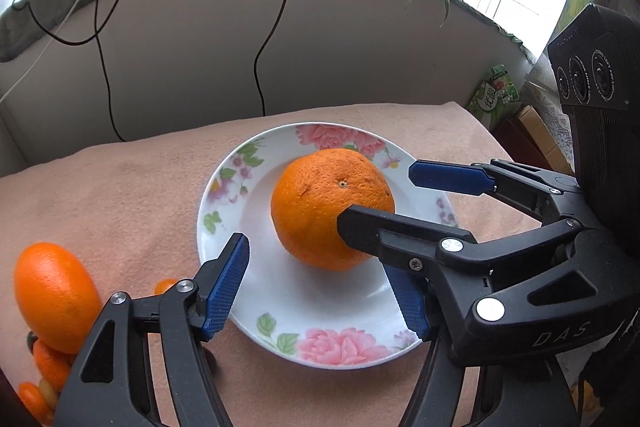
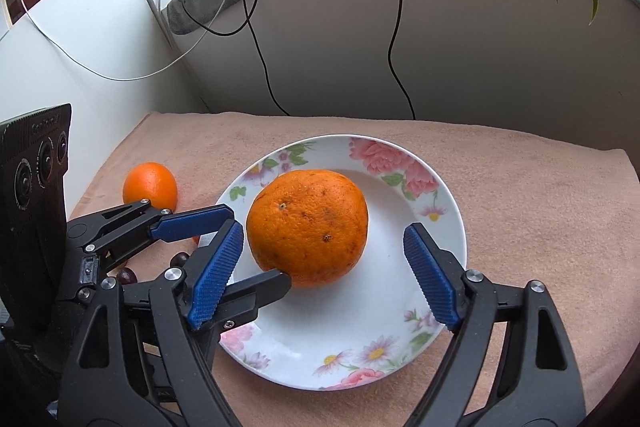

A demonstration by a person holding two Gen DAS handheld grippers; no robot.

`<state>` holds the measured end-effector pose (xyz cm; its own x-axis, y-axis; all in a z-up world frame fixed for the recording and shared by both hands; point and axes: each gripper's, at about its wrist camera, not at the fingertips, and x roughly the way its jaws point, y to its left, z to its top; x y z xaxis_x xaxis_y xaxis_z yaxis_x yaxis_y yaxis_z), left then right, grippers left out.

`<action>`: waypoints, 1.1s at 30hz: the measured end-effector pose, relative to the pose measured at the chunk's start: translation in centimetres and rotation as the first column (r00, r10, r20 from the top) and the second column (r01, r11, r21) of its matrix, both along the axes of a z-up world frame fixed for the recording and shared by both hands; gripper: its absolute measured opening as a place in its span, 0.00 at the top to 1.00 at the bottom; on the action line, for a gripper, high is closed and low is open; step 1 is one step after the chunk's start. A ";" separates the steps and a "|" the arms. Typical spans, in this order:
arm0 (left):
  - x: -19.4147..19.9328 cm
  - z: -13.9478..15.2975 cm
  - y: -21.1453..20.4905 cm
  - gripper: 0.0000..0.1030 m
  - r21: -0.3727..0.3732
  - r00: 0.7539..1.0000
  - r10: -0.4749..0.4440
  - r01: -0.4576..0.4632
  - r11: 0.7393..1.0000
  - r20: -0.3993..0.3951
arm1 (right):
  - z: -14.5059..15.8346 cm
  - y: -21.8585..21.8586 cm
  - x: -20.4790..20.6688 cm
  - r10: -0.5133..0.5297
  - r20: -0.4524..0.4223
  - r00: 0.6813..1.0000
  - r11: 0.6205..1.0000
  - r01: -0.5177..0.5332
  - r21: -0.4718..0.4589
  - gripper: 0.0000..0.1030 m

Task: Organize fruits
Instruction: 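Lower the tangerine onto the plate and open the right tool, then move the right tool to the large orange and close its fingers on it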

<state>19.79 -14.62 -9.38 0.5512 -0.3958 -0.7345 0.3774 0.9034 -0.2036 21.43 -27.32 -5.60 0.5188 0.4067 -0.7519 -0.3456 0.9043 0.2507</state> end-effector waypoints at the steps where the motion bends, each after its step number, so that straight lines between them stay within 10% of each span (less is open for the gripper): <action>1: -0.1 0.1 0.1 0.34 0.000 1.000 0.001 -0.001 1.000 0.001 | 0.1 0.0 -0.2 -0.005 0.005 1.000 1.000 0.005 -0.004 0.17; 33: -5.2 2.3 10.4 0.27 -0.025 0.982 0.174 -0.172 0.985 0.080 | 3.6 3.3 -3.9 0.004 0.127 0.992 0.997 0.005 -0.071 0.03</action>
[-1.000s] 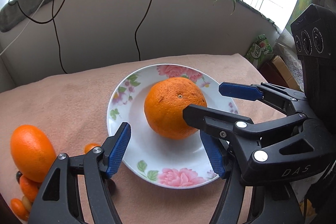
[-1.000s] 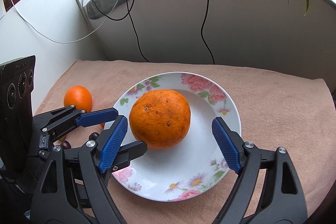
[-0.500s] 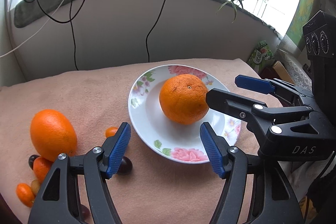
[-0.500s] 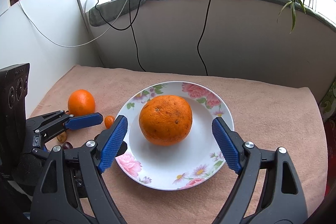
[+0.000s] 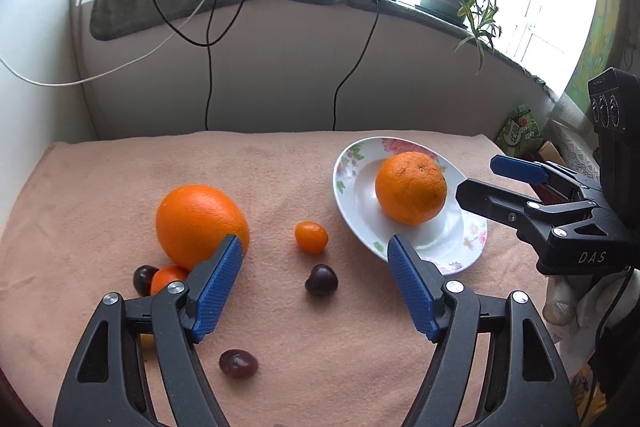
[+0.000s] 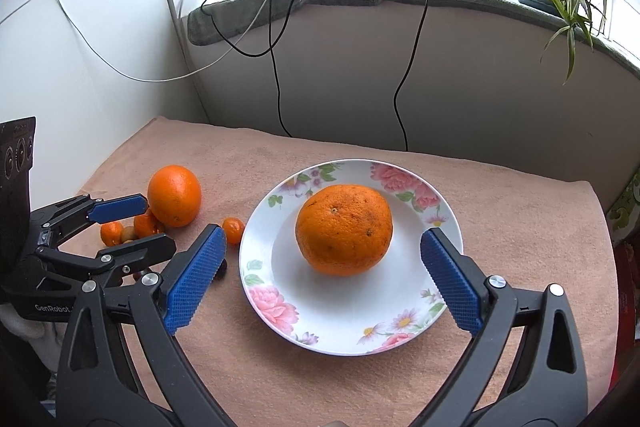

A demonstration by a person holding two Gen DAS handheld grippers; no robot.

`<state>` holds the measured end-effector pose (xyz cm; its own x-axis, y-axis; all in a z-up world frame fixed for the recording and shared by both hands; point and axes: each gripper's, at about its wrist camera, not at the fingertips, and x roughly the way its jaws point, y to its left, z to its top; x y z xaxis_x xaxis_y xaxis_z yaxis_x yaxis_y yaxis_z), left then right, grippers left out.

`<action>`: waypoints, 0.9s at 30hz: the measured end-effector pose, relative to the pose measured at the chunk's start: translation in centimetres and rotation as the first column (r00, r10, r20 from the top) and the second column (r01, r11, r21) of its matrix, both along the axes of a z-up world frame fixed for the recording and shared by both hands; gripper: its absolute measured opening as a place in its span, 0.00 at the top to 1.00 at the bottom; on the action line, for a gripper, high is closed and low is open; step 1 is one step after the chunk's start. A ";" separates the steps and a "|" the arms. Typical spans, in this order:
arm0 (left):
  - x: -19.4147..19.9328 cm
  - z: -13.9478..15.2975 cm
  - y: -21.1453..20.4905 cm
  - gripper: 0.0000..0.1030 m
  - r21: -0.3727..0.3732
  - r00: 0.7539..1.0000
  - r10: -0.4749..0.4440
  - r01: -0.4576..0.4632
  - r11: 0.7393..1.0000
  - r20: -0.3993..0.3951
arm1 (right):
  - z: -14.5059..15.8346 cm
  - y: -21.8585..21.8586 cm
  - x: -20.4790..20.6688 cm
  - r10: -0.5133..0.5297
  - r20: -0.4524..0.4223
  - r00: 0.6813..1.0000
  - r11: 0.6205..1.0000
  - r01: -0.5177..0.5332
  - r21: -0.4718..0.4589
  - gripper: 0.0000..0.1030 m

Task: Organize fruits
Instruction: 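Move the right tool to the large orange and close its fingers on it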

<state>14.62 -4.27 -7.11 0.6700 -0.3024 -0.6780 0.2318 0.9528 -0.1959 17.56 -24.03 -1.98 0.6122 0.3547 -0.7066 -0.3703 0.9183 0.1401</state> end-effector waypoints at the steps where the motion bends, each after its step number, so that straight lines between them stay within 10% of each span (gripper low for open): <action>1: 0.0 0.0 0.6 0.27 -0.001 1.000 0.013 -0.013 1.000 -0.001 | 0.0 0.2 0.0 0.009 0.000 1.000 1.000 -0.009 0.006 0.03; 27: 0.8 -2.3 7.6 0.27 -0.087 0.991 0.109 -0.116 0.990 -0.073 | -2.2 8.0 3.8 0.180 -0.162 0.970 0.978 -0.160 0.131 0.03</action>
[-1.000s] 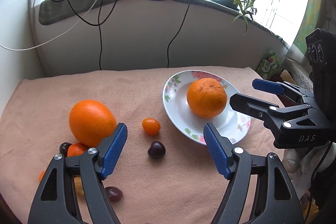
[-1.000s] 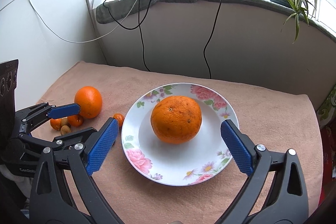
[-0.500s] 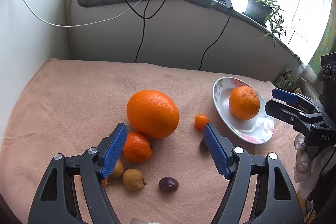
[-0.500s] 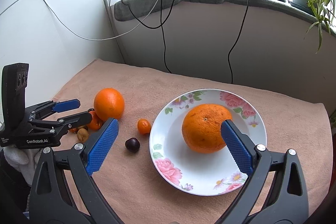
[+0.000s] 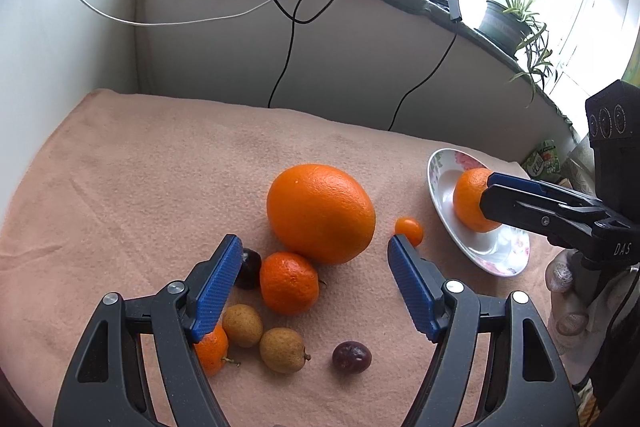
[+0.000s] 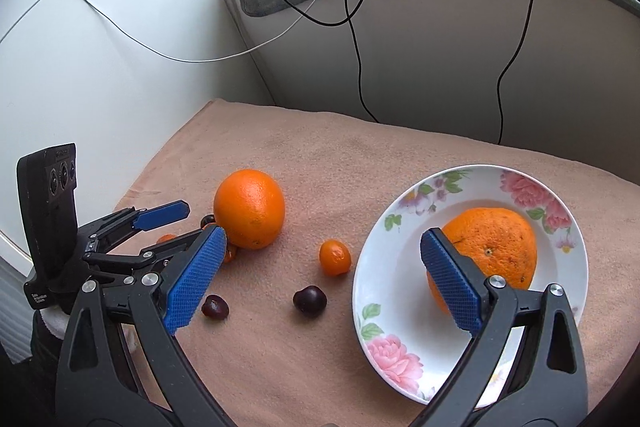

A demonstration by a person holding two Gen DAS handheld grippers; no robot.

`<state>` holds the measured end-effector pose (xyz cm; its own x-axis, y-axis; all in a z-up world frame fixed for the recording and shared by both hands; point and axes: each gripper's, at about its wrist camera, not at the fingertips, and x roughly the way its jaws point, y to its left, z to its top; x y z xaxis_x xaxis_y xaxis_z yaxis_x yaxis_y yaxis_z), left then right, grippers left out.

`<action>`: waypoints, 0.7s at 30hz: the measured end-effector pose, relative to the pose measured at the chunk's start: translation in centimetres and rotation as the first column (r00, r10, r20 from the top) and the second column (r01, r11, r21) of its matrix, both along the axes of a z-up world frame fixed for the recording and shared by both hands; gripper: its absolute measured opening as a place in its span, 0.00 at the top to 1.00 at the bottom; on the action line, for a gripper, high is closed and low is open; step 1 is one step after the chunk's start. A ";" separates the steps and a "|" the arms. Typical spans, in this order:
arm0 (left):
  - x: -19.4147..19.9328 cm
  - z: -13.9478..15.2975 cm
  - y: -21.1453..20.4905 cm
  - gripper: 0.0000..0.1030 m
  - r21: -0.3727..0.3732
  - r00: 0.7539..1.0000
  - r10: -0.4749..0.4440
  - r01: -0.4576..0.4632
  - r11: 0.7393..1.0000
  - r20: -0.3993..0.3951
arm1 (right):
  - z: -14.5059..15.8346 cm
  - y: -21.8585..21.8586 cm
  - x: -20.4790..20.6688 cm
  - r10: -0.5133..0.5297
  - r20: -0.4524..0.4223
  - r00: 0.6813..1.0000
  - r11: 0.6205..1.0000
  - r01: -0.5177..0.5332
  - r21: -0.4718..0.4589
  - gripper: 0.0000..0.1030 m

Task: Organize fruits
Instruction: 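Move the right tool to the large orange and close its fingers on it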

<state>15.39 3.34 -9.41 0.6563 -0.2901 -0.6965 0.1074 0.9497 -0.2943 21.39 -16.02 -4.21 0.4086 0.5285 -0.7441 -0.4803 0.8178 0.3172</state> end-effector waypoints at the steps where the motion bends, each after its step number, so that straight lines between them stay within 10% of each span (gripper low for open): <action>1: 0.1 0.0 0.0 0.27 -0.003 1.000 -0.004 0.004 1.000 -0.001 | -0.1 0.3 0.2 0.007 -0.008 1.000 1.000 -0.007 0.003 0.03; 21: 1.9 -0.6 -1.2 0.27 -0.038 0.999 -0.045 0.045 0.998 -0.015 | -3.2 5.7 3.4 0.105 -0.175 0.979 0.993 -0.094 0.071 0.11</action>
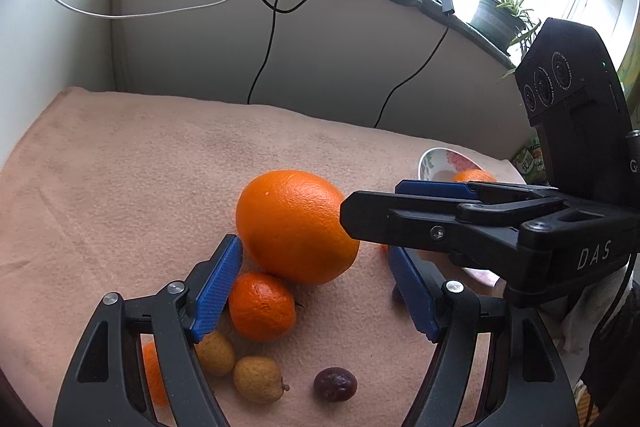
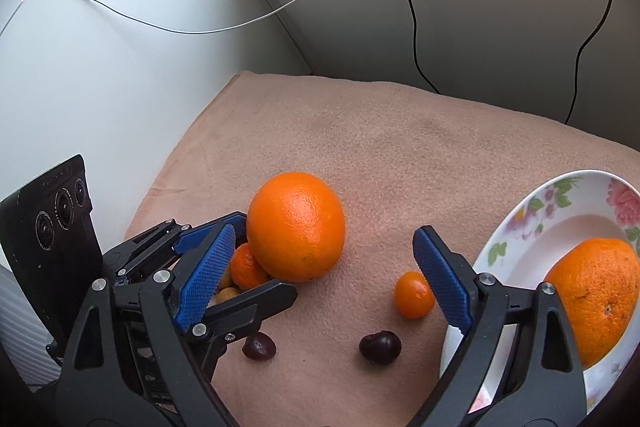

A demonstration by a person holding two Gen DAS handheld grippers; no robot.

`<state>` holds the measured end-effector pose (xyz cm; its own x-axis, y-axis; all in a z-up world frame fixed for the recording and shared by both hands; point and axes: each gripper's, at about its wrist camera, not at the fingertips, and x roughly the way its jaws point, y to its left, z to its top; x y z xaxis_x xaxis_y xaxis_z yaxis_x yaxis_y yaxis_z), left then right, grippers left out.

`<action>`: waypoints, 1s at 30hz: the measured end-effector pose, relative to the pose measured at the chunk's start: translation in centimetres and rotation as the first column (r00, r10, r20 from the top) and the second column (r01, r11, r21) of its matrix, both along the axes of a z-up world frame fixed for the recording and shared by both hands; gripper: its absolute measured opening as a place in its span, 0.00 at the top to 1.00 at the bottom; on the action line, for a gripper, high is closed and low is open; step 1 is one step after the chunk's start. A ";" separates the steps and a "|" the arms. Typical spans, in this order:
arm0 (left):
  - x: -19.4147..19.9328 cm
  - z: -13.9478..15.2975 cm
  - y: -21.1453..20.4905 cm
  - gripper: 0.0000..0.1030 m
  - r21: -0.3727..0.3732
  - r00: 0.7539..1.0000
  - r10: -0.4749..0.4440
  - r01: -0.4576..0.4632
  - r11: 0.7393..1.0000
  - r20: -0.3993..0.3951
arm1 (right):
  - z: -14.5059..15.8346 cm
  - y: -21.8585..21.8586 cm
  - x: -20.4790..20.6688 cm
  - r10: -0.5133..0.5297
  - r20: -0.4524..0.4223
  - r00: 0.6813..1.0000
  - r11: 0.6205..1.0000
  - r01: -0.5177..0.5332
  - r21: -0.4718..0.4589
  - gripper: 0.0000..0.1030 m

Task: Organize fruits
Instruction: 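Move the right tool to the large orange and close its fingers on it, then lift the orange with the right tool and carry it to the plate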

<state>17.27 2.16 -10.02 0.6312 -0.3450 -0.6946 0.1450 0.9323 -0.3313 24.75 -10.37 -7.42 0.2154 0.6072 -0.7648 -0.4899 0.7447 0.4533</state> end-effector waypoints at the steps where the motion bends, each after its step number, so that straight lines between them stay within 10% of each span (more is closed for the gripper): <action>1: 0.1 -0.1 0.0 0.27 -0.003 1.000 0.000 0.000 1.000 -0.002 | -0.1 0.2 0.1 0.004 -0.007 1.000 1.000 -0.004 0.004 0.12; 30: 0.9 -1.1 0.1 0.36 0.003 0.999 0.009 -0.009 1.000 -0.037 | -1.8 2.9 0.8 0.065 -0.078 0.995 0.997 -0.063 0.036 0.37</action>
